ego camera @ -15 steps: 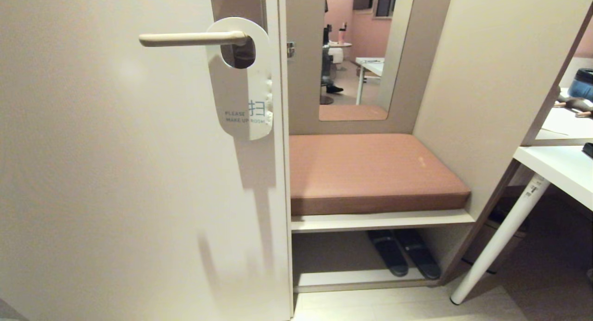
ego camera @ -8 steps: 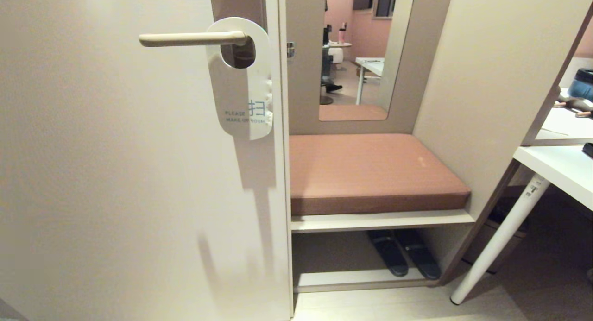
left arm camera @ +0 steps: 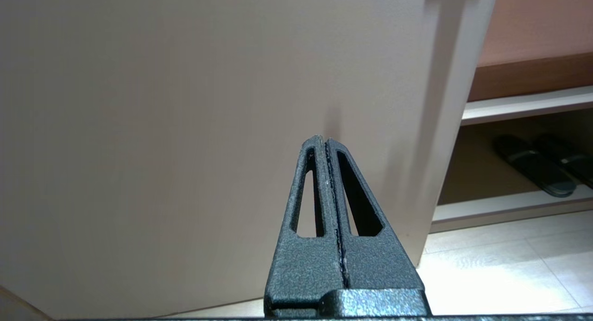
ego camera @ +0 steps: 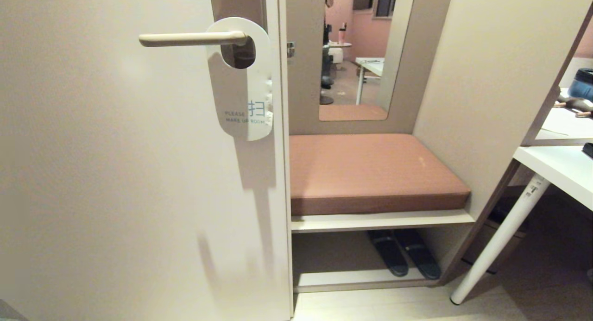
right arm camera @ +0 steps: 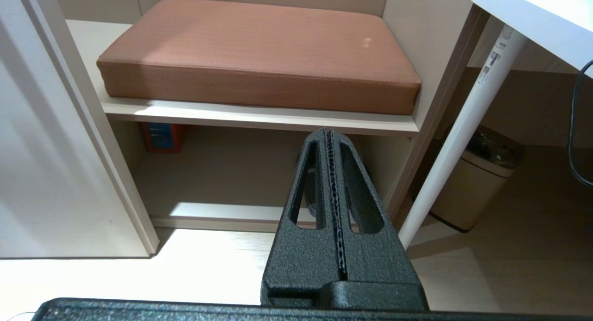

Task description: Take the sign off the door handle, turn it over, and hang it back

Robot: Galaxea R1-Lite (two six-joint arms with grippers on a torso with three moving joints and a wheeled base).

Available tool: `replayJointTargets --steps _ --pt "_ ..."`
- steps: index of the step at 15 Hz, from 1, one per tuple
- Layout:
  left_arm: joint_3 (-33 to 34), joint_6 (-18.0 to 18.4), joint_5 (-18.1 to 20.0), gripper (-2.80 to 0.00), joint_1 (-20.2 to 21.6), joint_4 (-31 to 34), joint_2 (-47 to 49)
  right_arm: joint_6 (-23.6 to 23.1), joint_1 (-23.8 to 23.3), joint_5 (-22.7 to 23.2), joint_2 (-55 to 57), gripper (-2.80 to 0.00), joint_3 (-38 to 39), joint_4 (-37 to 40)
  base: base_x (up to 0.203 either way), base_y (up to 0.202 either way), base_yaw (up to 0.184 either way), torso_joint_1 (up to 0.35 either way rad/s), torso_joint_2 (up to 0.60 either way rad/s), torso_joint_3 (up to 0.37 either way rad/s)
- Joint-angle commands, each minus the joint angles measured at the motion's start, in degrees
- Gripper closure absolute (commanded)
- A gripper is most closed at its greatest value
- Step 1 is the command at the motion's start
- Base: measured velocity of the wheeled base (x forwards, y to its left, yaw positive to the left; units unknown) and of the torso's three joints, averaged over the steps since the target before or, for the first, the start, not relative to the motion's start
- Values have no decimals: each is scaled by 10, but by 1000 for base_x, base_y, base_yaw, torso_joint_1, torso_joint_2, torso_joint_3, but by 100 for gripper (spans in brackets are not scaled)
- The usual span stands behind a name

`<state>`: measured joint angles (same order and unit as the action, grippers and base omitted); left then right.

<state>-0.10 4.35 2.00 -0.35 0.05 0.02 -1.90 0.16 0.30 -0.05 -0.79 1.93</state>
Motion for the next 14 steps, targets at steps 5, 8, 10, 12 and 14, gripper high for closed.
replayJointTargets --steps 5,8,10,12,14 --pt "0 -7 -1 0 0 0 0 0 0 0 0 0 0 0 0 0 0 0 0 0" --pt "0 -7 -2 0 0 0 0 0 0 0 0 0 0 0 0 0 0 0 0 0" --pt "0 -7 -1 0 0 0 0 0 0 0 0 0 0 0 0 0 0 0 0 0" --pt "0 -7 -2 0 -1 0 0 0 0 0 0 0 0 0 0 0 0 0 0 0" --pt "0 -7 -2 0 0 0 0 0 0 0 0 0 0 0 0 0 0 0 0 0"
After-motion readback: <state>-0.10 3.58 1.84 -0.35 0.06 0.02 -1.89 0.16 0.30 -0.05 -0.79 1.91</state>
